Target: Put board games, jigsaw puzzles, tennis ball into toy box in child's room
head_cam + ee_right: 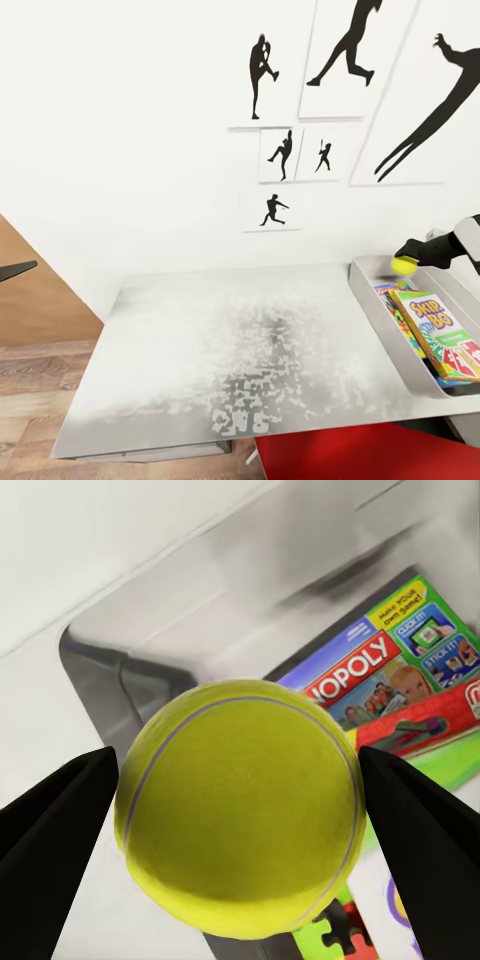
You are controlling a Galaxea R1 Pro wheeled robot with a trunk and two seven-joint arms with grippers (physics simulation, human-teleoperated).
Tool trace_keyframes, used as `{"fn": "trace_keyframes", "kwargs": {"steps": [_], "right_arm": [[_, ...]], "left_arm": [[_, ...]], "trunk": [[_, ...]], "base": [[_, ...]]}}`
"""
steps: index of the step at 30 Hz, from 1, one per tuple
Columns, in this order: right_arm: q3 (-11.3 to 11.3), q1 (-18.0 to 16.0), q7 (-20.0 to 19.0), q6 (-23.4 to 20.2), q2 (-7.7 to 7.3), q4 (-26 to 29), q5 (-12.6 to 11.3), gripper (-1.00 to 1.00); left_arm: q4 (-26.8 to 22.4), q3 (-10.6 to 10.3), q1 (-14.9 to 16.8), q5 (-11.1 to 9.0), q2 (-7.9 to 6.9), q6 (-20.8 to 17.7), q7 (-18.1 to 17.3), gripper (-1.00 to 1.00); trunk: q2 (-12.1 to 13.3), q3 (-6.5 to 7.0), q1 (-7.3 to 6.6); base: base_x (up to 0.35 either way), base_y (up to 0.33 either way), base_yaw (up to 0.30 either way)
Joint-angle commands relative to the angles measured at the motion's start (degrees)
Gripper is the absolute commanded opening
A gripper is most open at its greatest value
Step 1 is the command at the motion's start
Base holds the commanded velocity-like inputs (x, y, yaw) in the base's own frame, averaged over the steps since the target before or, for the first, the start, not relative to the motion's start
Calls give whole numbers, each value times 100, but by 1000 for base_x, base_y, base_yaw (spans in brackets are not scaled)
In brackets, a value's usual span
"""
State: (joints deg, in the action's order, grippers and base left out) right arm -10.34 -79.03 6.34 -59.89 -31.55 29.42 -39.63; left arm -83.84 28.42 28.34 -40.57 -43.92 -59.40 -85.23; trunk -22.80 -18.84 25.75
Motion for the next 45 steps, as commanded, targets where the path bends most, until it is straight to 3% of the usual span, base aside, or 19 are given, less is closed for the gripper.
{"fn": "trace_keyframes", "kwargs": {"steps": [1, 12, 25, 39, 45], "right_arm": [[-40, -7, 56, -11, -4, 5, -63, -100], [-30, -7, 55, -11, 15, 13, -70, -100], [-28, -7, 52, -11, 17, 20, -80, -100], [-30, -7, 43, -11, 390, 20, -66, -100], [-35, -7, 43, -11, 435, 20, -63, -100]], "left_arm": [[-1, -1, 5, -4, -2, -60, -17, 100], [-1, 1, 5, -4, -2, -60, -18, 100], [0, 5, 5, -4, -3, -60, -20, 100], [-1, 10, 5, -4, -9, -60, -20, 100], [-1, 9, 5, -4, -11, -60, -20, 100]], "trunk": [[-12, -20, 3], [-12, -116, 3], [-12, -127, 3], [-12, -127, 3], [-12, -127, 3]], "base": [[0, 0, 0], [0, 0, 0], [0, 0, 0], [0, 0, 0], [0, 0, 0]]}}
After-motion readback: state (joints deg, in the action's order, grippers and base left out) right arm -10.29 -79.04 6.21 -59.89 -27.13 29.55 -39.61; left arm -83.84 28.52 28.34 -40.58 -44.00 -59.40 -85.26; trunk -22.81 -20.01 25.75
